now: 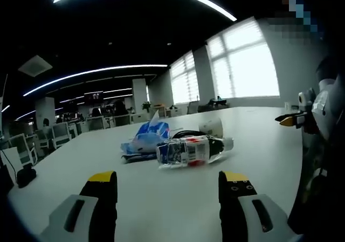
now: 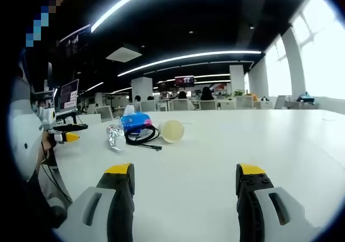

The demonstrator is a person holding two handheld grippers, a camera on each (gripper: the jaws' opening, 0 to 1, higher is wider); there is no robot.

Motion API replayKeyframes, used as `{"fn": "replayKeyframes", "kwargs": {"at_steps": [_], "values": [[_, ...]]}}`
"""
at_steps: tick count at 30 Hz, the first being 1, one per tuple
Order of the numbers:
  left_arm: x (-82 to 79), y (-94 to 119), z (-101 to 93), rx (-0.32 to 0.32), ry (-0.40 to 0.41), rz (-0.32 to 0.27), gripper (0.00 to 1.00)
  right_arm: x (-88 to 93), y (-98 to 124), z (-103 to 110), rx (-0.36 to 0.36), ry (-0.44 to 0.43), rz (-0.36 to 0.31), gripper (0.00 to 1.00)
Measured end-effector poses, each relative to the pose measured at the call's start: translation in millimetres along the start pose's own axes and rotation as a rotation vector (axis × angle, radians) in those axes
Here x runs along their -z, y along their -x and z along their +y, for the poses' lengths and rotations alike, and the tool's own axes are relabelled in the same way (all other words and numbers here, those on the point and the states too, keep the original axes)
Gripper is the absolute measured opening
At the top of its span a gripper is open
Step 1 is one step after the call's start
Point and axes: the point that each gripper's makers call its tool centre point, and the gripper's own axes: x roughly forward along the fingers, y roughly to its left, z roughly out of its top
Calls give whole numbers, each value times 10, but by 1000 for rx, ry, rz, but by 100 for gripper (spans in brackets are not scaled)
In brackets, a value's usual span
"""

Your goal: Arrange the tabletop items into an orderly group along one side of the table until the central work area is clear of visible clutter.

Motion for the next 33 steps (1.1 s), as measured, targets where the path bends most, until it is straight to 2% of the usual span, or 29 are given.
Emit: {"fn": "replayKeyframes", "kwargs": {"at_steps": [9, 15, 18, 25, 29, 33], "values": [[-87, 22, 41, -13, -6, -22, 76, -133, -17, -3, -3, 53, 0, 74], [-156, 44, 74, -26, 14, -62, 76, -256, -43, 14, -15, 87, -13, 74], [-209, 65, 64, -24, 15, -81, 76, -258, -57, 20, -22, 75, 3, 73], [-221, 94, 115, -34, -2, -71, 76, -306, -55, 38, -36, 143, 44, 72], [-228, 90, 145, -19, -63, -47, 76, -341, -66, 17, -43, 164, 67, 71], [-329, 81, 161, 13, -122, -44, 74, -348, -96, 30, -61, 195, 98, 71]]}}
